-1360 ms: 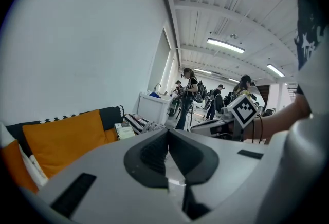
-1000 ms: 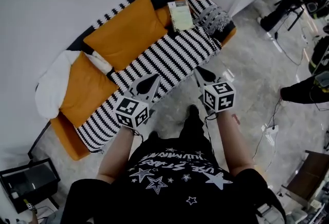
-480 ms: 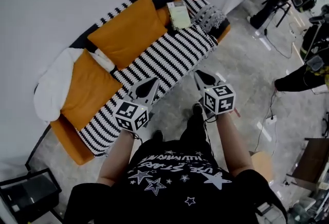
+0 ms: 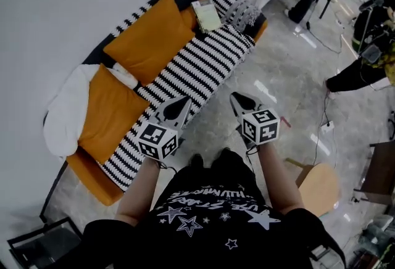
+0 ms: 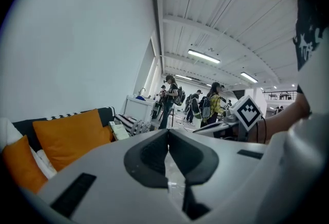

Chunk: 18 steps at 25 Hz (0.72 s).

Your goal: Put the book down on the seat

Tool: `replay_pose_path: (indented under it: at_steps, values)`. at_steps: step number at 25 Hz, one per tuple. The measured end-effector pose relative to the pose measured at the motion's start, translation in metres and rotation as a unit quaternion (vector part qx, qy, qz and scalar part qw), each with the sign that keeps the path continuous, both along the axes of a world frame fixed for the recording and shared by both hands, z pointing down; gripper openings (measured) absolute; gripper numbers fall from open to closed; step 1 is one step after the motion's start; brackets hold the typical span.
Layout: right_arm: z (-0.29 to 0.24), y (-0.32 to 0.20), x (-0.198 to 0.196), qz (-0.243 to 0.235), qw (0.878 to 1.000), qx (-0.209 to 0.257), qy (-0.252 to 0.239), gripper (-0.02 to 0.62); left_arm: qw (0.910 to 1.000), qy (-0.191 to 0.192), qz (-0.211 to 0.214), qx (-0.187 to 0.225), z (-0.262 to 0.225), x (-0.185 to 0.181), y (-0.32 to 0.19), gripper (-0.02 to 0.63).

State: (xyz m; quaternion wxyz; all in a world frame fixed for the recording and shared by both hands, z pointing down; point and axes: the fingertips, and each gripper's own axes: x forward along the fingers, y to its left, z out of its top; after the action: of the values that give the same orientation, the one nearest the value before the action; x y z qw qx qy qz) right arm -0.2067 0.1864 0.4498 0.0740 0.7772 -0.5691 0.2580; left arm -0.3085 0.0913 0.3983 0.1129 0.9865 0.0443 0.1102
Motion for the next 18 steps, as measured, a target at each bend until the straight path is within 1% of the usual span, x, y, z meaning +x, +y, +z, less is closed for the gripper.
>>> replay_pose_path:
  at_steps: [4, 8, 12, 14, 18]
  values:
    - [0.003, 0.018, 0.000, 0.024, 1.000, 0.004, -0.010, 0.040, 1.0000, 0.004, 0.008, -0.004, -0.004, 0.000, 0.011, 0.009]
    - [0.009, 0.031, -0.009, 0.039, 0.999, 0.006, -0.019, 0.040, 0.9996, -0.007, 0.029, 0.001, 0.003, -0.004, 0.023, 0.009]
    - [0.013, 0.048, -0.019, 0.046, 0.999, 0.006, -0.020, 0.040, 0.9997, -0.008, 0.021, -0.004, 0.006, -0.006, 0.032, 0.008]
    - [0.009, 0.062, -0.025, 0.051, 0.999, 0.008, -0.019, 0.040, 0.9997, -0.008, 0.021, -0.007, 0.003, -0.009, 0.044, 0.009]
    - [-0.001, 0.095, -0.043, 0.061, 0.998, 0.016, -0.016, 0.040, 0.9993, -0.004, 0.035, -0.011, -0.002, -0.026, 0.080, 0.009]
